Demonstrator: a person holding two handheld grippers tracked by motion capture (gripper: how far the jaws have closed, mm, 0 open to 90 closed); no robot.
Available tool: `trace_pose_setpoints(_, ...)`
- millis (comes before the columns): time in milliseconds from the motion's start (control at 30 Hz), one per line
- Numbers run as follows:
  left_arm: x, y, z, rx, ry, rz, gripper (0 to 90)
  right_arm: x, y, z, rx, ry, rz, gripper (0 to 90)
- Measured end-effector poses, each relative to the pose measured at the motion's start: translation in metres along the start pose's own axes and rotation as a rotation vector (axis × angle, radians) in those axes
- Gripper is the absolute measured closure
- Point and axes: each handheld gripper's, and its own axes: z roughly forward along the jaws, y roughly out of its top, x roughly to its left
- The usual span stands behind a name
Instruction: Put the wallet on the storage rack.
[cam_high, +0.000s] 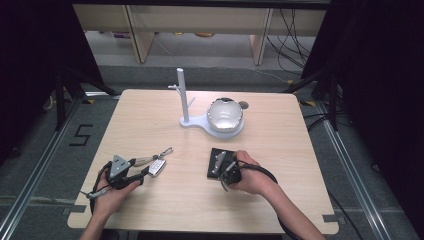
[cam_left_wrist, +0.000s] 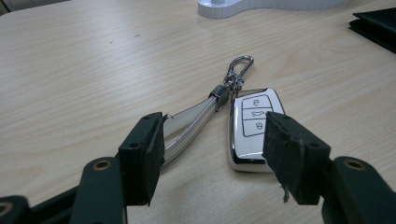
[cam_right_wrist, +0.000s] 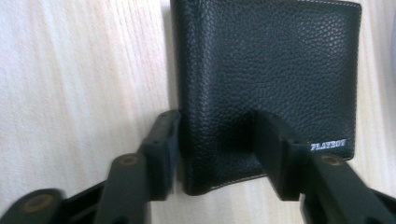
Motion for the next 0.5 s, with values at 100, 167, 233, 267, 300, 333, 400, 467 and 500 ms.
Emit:
trace_pose_setpoints(100, 0.000, -0.001, 0.000, -0.001, -0.003, -0.001, 38.4, 0.003, 0.001, 0.000, 0.006, -0.010, -0.003, 57.4)
trace_pose_setpoints(167, 0.000, -0.002, 0.001, 0.000, -0.006, -0.003, 38.4, 0.006, 0.002, 0.000, 0.010, -0.026, -0.038, 62.7)
trace_pose_setpoints(233, 0.000, -0.002, 0.001, 0.002, -0.007, -0.003, 38.4, 0.008, 0.002, -0.001, 0.017, -0.031, -0.036, 65.4)
trace_pose_setpoints(267, -0.001, -0.002, 0.001, 0.006, -0.005, 0.001, 38.4, 0.011, 0.003, -0.003, 0.023, -0.038, -0.039, 71.9)
trace_pose_setpoints(300, -0.001, -0.002, 0.001, 0.006, -0.005, 0.001, 38.3, 0.011, 0.003, -0.003, 0.023, -0.038, -0.039, 71.9)
trace_pose_setpoints(333, -0.001, -0.003, 0.002, 0.005, -0.008, 0.001, 38.3, 0.011, 0.003, -0.005, 0.014, -0.039, -0.046, 76.1)
trace_pose_setpoints(400, -0.001, -0.003, 0.002, 0.005, -0.003, 0.005, 38.1, 0.008, 0.001, -0.006, 0.004, -0.028, -0.042, 78.2)
trace_pose_setpoints(467, -0.001, -0.002, 0.002, 0.004, -0.003, 0.006, 37.9, 0.004, 0.001, -0.009, -0.008, -0.008, -0.034, 80.0)
trace_pose_setpoints(500, -0.001, -0.002, 0.002, 0.001, -0.001, 0.005, 37.9, 0.003, 0.002, -0.012, -0.001, 0.005, -0.017, 80.3)
